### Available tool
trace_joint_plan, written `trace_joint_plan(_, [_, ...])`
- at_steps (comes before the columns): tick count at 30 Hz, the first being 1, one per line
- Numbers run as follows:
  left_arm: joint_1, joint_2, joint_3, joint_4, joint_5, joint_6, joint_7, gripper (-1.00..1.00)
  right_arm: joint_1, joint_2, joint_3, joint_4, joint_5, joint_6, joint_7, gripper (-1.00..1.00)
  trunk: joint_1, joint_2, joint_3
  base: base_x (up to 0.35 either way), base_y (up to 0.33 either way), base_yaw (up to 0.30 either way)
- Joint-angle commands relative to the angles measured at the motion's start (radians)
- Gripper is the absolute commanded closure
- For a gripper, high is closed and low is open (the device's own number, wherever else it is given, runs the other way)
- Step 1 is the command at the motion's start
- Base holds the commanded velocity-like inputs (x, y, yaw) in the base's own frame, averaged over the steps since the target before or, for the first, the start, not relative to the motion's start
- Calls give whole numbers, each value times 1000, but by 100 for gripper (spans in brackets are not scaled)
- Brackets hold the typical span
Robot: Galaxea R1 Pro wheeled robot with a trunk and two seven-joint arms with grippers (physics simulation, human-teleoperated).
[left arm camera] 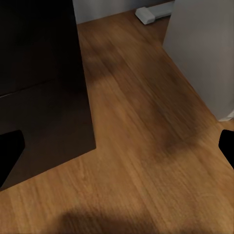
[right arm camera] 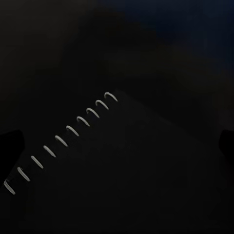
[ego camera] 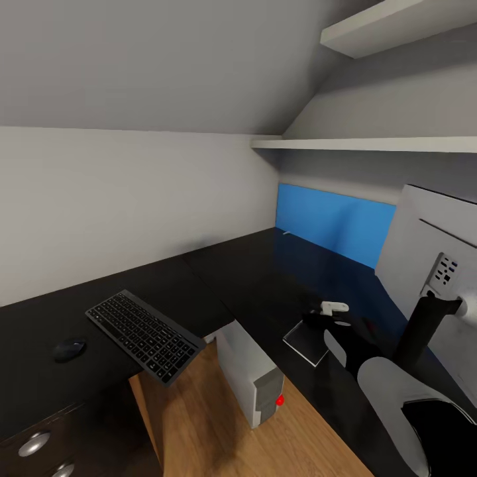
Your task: In the bedroom, organize the workspace by keeping the computer under the desk, ensuring the monitor is on the desk, placing the keyboard on the desk next to the monitor, placing the mouse on the desk next to the keyboard, moving the folder from the swivel chair onto the desk next to the mouse, stacking the notebook on top of the folder with the pen on top of the notebook, and positioning the swivel chair next to the desk.
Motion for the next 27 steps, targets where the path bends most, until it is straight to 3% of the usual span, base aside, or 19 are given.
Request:
trace_joint_plan(1, [-1, 0, -8, 1, 3, -3, 5, -100, 1, -1, 7, 54, -22, 5, -3, -100, 0, 0, -1, 52, 0, 0])
trace_joint_plan(11, [-1, 1, -8, 1, 4, -3, 4, -100, 1, -1, 7, 53, -21, 5, -4, -100, 0, 0, -1, 171, 0, 0])
trace_joint_plan(27, [-1, 1, -8, 1, 3, -3, 4, -100, 1, -1, 7, 49, -20, 5, -4, -100, 0, 0, -1, 71, 0, 0])
